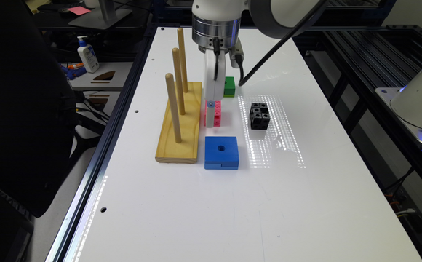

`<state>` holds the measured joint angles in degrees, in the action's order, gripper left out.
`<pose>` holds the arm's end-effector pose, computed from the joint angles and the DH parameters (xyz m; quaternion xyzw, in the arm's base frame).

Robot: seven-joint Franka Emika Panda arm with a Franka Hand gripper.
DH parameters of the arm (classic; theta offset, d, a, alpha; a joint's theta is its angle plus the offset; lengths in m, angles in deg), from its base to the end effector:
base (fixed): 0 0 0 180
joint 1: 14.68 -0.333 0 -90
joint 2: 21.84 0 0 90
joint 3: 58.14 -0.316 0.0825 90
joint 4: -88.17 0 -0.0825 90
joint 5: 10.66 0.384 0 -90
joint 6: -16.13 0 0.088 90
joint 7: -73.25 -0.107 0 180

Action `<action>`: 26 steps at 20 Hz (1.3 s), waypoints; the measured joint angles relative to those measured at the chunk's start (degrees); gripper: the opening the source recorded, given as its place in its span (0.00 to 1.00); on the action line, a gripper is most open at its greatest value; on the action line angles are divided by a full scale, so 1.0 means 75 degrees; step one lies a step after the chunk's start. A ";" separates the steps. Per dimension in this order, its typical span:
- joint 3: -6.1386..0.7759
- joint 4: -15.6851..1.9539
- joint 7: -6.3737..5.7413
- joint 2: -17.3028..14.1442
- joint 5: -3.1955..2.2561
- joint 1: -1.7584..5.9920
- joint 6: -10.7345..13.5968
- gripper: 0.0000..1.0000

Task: Pick up pink block.

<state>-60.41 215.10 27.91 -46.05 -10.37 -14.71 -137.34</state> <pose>0.5543 0.0225 0.1877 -0.9285 0.3706 -0.0150 0.0167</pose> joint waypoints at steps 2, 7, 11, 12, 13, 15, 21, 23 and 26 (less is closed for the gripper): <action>-0.0001 -0.0008 0.0000 -0.0086 0.0000 0.0000 -0.0018 1.00; -0.0005 -0.0091 -0.0027 -0.0330 -0.0009 -0.0005 -0.0193 1.00; -0.0006 -0.0093 -0.0038 -0.0328 -0.0009 -0.0004 -0.0194 0.00; -0.0006 -0.0093 -0.0038 -0.0328 -0.0009 -0.0004 -0.0194 0.00; -0.0006 -0.0093 -0.0038 -0.0328 -0.0009 -0.0004 -0.0194 0.00; -0.0006 -0.0093 -0.0038 -0.0328 -0.0009 -0.0004 -0.0194 0.00; -0.0008 -0.0091 -0.0038 -0.0322 -0.0009 0.0006 -0.0188 0.00; -0.0008 -0.0089 -0.0038 -0.0285 -0.0009 0.0014 -0.0168 0.00; -0.0008 -0.0087 -0.0038 -0.0148 -0.0009 0.0016 -0.0025 0.00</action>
<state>-60.46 214.44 27.63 -47.16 -10.43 -14.59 -137.53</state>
